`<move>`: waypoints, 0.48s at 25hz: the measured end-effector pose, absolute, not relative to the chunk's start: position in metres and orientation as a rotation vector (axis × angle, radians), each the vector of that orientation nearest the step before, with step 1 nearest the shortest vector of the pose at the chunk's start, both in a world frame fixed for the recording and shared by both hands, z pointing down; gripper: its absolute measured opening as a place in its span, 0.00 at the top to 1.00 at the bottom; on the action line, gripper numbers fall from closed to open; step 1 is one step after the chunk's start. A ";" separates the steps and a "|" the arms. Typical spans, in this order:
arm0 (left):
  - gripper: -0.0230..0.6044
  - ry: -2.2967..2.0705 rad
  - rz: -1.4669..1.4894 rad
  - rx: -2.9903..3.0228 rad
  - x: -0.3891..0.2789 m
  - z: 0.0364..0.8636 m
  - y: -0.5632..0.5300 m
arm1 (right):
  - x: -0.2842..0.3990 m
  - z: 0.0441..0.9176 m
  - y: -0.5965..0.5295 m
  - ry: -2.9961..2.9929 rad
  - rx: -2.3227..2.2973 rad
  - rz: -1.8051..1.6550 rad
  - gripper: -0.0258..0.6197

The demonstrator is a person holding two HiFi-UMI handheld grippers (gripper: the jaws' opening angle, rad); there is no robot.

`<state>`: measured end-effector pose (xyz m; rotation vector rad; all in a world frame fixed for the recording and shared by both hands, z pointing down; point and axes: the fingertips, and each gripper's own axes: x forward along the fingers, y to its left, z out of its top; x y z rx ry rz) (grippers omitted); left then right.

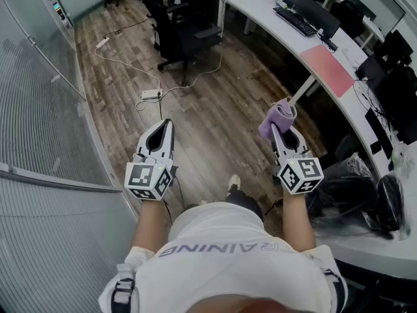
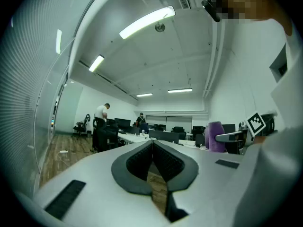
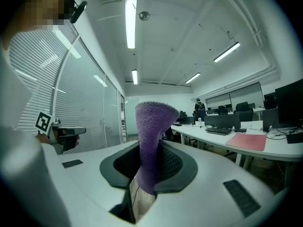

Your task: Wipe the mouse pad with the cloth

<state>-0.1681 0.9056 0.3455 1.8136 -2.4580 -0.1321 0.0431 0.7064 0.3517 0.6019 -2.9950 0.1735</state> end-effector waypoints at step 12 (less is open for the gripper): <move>0.91 -2.446 -0.116 1.813 -0.168 0.350 0.899 | 0.042 0.357 0.700 -2.992 0.613 0.185 0.81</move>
